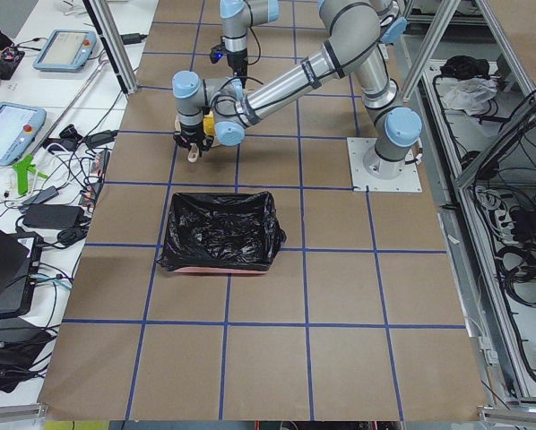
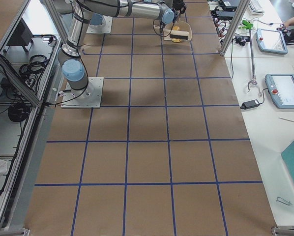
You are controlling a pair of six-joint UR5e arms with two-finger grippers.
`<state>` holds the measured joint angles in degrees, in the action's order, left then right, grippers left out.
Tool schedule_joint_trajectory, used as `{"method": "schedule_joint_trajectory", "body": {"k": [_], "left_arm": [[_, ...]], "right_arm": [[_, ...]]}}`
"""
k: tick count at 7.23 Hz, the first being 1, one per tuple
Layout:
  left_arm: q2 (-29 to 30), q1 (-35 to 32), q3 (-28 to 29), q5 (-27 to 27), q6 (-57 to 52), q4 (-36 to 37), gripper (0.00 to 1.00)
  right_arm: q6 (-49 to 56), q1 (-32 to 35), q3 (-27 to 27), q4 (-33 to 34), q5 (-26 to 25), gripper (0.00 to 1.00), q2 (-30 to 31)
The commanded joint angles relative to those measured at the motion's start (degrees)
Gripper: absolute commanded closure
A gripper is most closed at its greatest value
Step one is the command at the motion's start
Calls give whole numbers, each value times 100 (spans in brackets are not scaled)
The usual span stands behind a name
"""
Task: Sweep and dump trash into bin
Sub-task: 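Sweep the potato, sponge and bread ring into the dustpan with the right gripper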
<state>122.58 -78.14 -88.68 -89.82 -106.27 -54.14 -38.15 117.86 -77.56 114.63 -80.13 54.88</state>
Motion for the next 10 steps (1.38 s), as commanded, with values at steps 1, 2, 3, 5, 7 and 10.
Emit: {"method": "schedule_joint_trajectory", "body": {"k": [1,2,3,5,7,10], "left_arm": [[3,-9,0,8,-8,0,60],[3,-9,0,8,1,0,61],[3,0,0,8,1,0,61],[3,0,0,8,1,0,61],[3,0,0,8,-8,0,61],[3,0,9,8,-8,0,61]], "right_arm": [[362,-9,-13,41,-188,100,-196],[492,0,-13,59,-187,100,-267],[441,26,-5,60,-178,100,-311],[257,61,4,357,-47,100,-468],[-8,79,4,552,58,100,-514],[-682,193,31,710,505,100,-575]]}}
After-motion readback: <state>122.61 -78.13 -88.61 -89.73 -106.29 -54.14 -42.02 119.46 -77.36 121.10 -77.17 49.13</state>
